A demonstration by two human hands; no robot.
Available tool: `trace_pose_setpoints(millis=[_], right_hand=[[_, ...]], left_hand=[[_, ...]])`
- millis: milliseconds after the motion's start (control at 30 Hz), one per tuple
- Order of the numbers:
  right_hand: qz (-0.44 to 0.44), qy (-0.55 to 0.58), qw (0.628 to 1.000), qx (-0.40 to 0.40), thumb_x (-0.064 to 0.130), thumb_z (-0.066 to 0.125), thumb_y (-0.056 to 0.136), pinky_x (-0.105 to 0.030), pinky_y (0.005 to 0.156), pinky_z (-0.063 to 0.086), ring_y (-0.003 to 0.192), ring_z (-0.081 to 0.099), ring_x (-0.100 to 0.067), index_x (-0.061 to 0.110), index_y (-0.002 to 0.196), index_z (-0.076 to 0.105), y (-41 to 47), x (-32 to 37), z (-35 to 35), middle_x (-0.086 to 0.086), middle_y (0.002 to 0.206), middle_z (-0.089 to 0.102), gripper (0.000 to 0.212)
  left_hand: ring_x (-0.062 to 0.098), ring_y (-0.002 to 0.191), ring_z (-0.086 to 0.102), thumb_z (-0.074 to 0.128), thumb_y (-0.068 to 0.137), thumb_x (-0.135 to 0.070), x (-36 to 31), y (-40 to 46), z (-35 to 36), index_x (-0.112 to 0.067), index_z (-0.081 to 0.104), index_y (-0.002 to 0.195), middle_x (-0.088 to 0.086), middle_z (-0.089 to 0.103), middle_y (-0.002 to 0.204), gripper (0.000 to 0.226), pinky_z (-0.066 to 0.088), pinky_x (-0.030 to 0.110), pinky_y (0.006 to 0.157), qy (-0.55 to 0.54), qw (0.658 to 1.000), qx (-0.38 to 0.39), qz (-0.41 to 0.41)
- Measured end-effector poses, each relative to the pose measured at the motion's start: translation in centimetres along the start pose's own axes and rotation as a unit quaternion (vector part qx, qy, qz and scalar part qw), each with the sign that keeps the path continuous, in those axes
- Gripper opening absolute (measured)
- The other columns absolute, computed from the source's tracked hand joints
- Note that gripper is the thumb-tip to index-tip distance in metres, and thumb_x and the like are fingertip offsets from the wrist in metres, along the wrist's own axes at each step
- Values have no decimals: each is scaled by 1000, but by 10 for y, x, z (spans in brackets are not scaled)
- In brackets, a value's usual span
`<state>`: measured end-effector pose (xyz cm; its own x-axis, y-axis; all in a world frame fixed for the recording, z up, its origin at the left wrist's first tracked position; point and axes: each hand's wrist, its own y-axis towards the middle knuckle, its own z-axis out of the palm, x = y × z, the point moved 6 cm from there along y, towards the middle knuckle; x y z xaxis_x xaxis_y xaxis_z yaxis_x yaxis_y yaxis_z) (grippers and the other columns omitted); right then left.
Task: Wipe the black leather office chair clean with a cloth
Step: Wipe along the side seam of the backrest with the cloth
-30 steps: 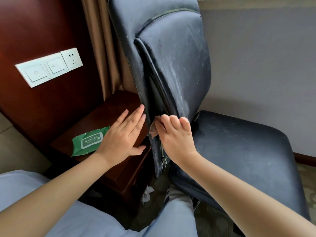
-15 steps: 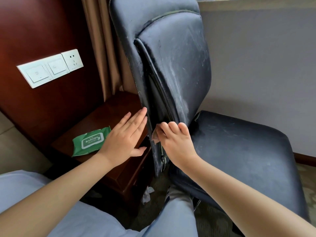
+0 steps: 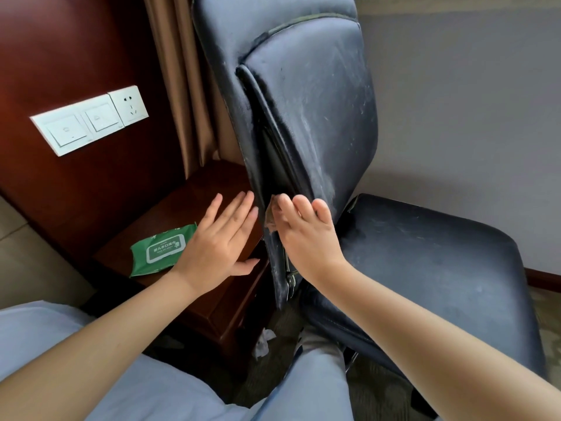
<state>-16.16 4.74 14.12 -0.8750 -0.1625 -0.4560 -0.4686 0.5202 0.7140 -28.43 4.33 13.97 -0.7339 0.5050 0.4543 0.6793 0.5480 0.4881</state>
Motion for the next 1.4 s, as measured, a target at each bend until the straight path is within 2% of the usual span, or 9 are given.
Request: trace_pose_setpoints(millis=[133,300,433,567,833,967,1100,1200,1400], right_hand=[[14,-27,999,17,26,69,72,-30,80,27,90,35,-17,20,101,69,1,-5,2,9,99,55,30],[53,-20,997,-59,18,42,85,-31,81,28,92,36,-18,19,108,66,44,-25,-23,8,107,58,33],[5,-15,1000,-22,24,54,83,-31,82,28,93,36,-19,19,110,66,24,-11,-3,6,111,54,31],[-53,3,994,99,35,76,66,-32,81,27,90,34,-19,21,103,70,-24,12,32,7,103,55,40],[105,147,984,-2,16,58,75,-32,80,29,90,41,-18,16,109,66,-39,-6,-1,3,110,43,34],[201,252,947,3,11,72,73,-38,83,34,96,42,-22,13,114,64,-43,-10,-7,-5,108,57,42],[253,315,915,-4,9,54,80,-34,68,49,91,41,-22,8,111,68,-50,-11,-12,-8,105,59,34],[280,347,895,-19,12,42,88,-23,69,46,92,39,-20,6,108,69,-56,-15,-17,-8,103,58,34],[317,362,876,-23,8,42,84,-22,66,41,90,37,-17,7,105,70,-71,-19,-23,2,105,48,36]], left_hand=[[36,134,41,60,80,-45,4,-1,0,5,41,133,28,43,142,75,28,59,109,17,1000,5,-5],[37,135,39,52,81,-48,11,5,3,4,42,131,29,43,141,72,24,60,110,15,999,13,-41],[37,135,39,68,73,-43,11,8,6,6,45,132,27,43,142,81,22,61,110,26,999,8,-36],[34,135,39,74,72,-39,10,8,6,3,40,136,23,43,144,83,25,60,110,47,998,-1,-35],[31,140,33,41,92,-8,12,23,1,-3,42,139,15,39,149,47,19,58,112,123,990,-52,55],[33,135,40,42,93,-4,16,36,7,-10,62,122,16,52,138,35,22,60,110,153,980,-57,118],[31,120,54,41,93,2,15,49,5,-11,70,104,14,65,116,34,23,59,110,169,970,-87,151],[27,107,55,40,95,3,12,56,-2,-9,71,90,10,67,98,34,29,57,110,157,966,-115,173],[24,95,58,53,94,1,13,59,-14,-7,72,83,7,67,87,24,38,50,107,123,951,-162,234]])
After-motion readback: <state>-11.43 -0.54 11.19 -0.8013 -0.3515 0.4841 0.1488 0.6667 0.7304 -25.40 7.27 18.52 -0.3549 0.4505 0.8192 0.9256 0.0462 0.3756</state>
